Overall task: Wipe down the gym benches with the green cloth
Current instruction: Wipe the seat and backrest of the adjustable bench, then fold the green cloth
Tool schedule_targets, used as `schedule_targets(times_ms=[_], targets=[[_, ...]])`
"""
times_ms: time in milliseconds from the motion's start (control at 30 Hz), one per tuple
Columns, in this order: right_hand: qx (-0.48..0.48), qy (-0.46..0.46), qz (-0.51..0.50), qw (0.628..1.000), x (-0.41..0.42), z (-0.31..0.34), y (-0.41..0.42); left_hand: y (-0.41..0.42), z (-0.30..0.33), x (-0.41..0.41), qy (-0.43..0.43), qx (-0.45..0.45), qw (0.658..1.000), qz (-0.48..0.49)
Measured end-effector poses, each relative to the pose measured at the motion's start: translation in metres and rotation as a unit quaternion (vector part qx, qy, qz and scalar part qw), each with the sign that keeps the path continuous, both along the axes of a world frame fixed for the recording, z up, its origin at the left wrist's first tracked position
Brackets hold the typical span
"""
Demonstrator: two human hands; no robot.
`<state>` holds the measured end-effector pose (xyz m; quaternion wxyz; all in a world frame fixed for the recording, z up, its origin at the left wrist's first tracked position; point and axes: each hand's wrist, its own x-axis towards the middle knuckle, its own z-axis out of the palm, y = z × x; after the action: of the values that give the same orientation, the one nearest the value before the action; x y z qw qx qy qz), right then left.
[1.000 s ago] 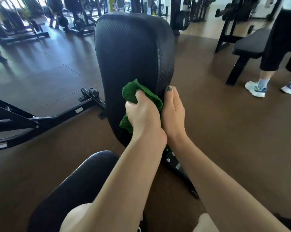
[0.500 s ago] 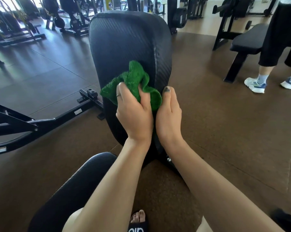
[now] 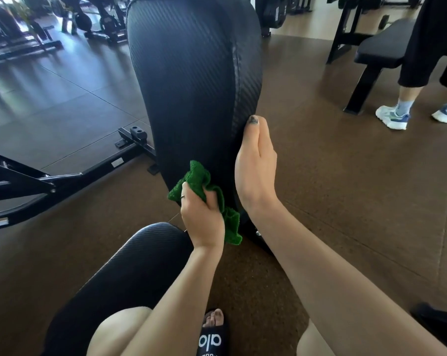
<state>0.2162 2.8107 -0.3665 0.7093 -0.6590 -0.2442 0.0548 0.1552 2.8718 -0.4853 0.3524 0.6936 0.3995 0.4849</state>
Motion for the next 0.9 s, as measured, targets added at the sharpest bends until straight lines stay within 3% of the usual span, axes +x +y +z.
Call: schedule_targets(times_ms=[200,333,500,567,700,767,833,900], targets=[[0.011,-0.004,0.001,1.000,0.000,-0.004,0.001,-0.014,-0.027,-0.009,0.061,-0.060,0.996,0.010],[0.009,-0.016,0.044,0.999,0.006,-0.012,-0.009,-0.037,-0.057,-0.022,0.159,-0.151,0.976,0.007],[-0.162,0.027,0.064,0.984,0.032,-0.082,-0.039,-0.081,-0.090,-0.032,0.347,-0.167,0.912,-0.140],[-0.282,0.043,0.079,0.955,0.052,-0.112,-0.059,-0.098,-0.088,-0.018,0.359,-0.156,0.894,-0.216],[-0.514,0.106,0.166,0.835,0.091,-0.145,-0.104,-0.108,-0.072,0.031,0.291,-0.139,0.892,-0.318],[-0.503,0.221,0.167,0.818,0.108,-0.149,-0.128,-0.111,-0.063,0.057,0.281,-0.118,0.879,-0.367],[-0.427,0.326,0.116,0.836,0.119,-0.144,-0.153,-0.117,-0.050,0.078,0.290,-0.084,0.858,-0.416],[-0.363,0.360,0.061,0.857,0.124,-0.129,-0.179,-0.128,-0.031,0.092,0.317,-0.027,0.828,-0.462]])
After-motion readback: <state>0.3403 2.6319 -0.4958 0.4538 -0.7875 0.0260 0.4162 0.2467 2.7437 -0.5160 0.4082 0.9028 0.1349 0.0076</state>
